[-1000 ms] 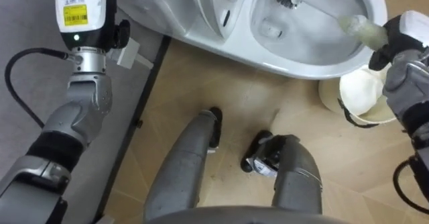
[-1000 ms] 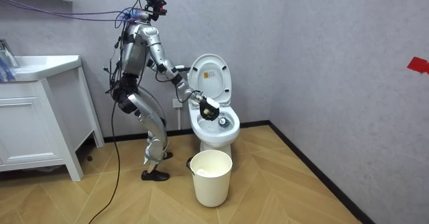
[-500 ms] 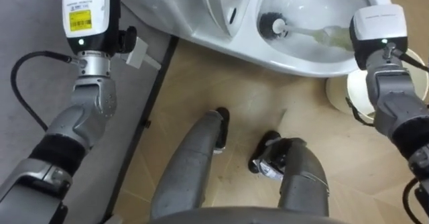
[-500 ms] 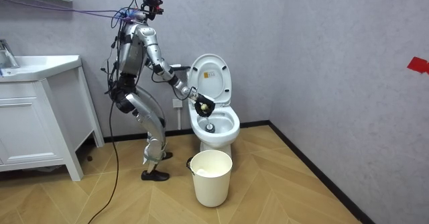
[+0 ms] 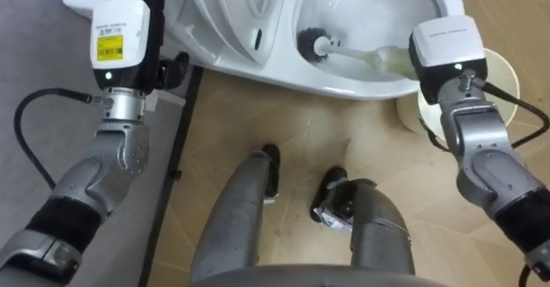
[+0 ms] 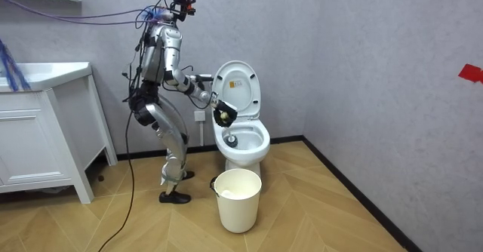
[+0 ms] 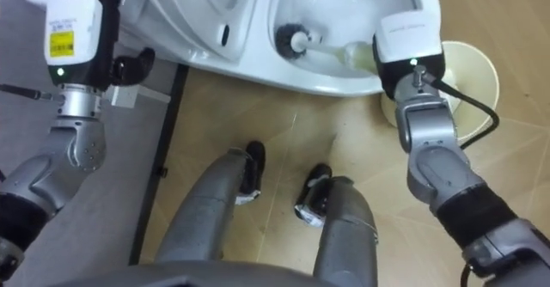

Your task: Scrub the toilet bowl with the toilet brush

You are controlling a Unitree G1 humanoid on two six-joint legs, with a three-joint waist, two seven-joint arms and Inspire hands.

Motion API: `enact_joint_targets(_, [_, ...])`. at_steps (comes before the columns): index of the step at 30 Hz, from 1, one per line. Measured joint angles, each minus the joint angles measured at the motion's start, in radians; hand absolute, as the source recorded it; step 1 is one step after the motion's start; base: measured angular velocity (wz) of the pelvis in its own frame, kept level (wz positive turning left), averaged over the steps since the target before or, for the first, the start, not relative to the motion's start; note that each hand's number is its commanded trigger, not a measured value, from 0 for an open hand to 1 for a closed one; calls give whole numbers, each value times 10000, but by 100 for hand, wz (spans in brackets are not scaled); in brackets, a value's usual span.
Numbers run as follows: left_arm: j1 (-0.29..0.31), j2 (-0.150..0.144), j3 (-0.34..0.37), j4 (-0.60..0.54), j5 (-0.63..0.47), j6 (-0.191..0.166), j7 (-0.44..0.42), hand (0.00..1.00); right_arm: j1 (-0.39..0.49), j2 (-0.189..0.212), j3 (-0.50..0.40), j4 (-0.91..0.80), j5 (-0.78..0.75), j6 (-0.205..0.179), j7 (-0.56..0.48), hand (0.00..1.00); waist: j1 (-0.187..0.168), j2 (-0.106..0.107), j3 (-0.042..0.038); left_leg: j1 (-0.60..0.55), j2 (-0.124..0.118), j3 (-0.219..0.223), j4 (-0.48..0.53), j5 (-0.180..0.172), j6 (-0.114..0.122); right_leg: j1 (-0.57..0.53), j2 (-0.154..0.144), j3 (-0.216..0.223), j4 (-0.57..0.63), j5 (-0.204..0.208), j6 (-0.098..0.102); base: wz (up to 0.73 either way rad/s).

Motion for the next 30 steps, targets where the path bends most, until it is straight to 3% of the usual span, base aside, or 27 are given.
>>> enact_joint_targets(2, [-114, 63, -90, 188, -47, 8, -46, 0, -254, -42, 0, 427, -1, -51, 33, 100, -8, -3, 4, 72, -49, 9, 8, 6, -8, 15, -80, 11, 100, -15, 14, 5])
enact_joint_targets(5, [-413, 419, -591, 574, -138, 14, -87, 0, -1335, -107, 95, 2373, 733, -838, -295, 100, 18, -25, 39, 108, -65, 12, 24, 9, -2, 54, -122, 5, 192, -39, 18, 3])
enact_joint_targets(7, [-912, 755, -985, 735, -74, 11, -192, 0, -2365, -123, 204, 4257, 2103, -1501, -775, 100, -12, -179, 163, 92, -230, -8, 6, 111, 42, -19, -339, -46, 446, -139, 31, 22])
enact_joint_targets(8, [-1040, 821, -1016, 749, -67, 12, -214, 0, -2624, -137, 222, 4658, 2534, -1655, -882, 100, -28, -268, 230, 93, -249, 37, -16, 136, 64, -66, -437, -36, 556, -181, 29, 24])
enact_joint_targets(10, [-1553, 911, -1075, 941, 237, 74, -203, 0, -3494, -100, 213, 6134, 4035, -2313, -1237, 100, -38, -556, 429, -12, -382, 86, -65, 221, 89, -305, -611, 30, 802, -235, 28, 14])
enact_joint_targets(13, [-1881, 916, -1110, 1072, 621, 163, 2, 0, -4254, -92, 176, 7314, 5117, -2864, -1736, 100, -110, -723, 530, -329, -530, 92, -15, 318, 127, -672, -805, 33, 1059, -256, 25, 11])
enact_joint_targets(18, [-2043, 908, -1151, 1086, 827, 212, -8, 0, -4822, -91, 17, 7931, 5026, -3145, -2286, 100, -309, -848, 575, -409, -766, 163, 93, 359, 213, -854, -1151, 121, 1522, -465, 117, 14])
enact_joint_targets(24, [-2370, 717, -1159, 1525, 823, 362, -517, 0, -4744, 81, 156, 7905, 3905, -3263, -2415, 100, -328, -886, 578, -154, -738, 144, 118, 381, 224, -569, -1109, 85, 1491, -457, 111, 0])
enact_joint_targets(27, [-2608, 552, -1161, 1563, 1000, 509, -921, 0, -4502, 263, 561, 7877, 2917, -3187, -2316, 100, -115, -718, 589, -153, -669, 46, 118, 405, 181, -476, -937, -7, 1297, -368, 62, -1])
enact_joint_targets(28, [-2647, 464, -1174, 1589, 1005, 505, -1064, 0, -4261, 288, 747, 7779, 2632, -2990, -2309, 100, -87, -482, 584, -146, -660, -93, 105, 420, 163, -347, -909, -190, 1155, -332, 58, 4])
enact_joint_targets(30, [-2603, 342, -1173, 1605, 995, 526, -1167, 0, -3932, 282, 728, 7565, 2538, -2625, -2324, 100, -54, -207, 559, -136, -654, -90, 43, 436, 177, -314, -908, -231, 1055, -291, 69, 1])
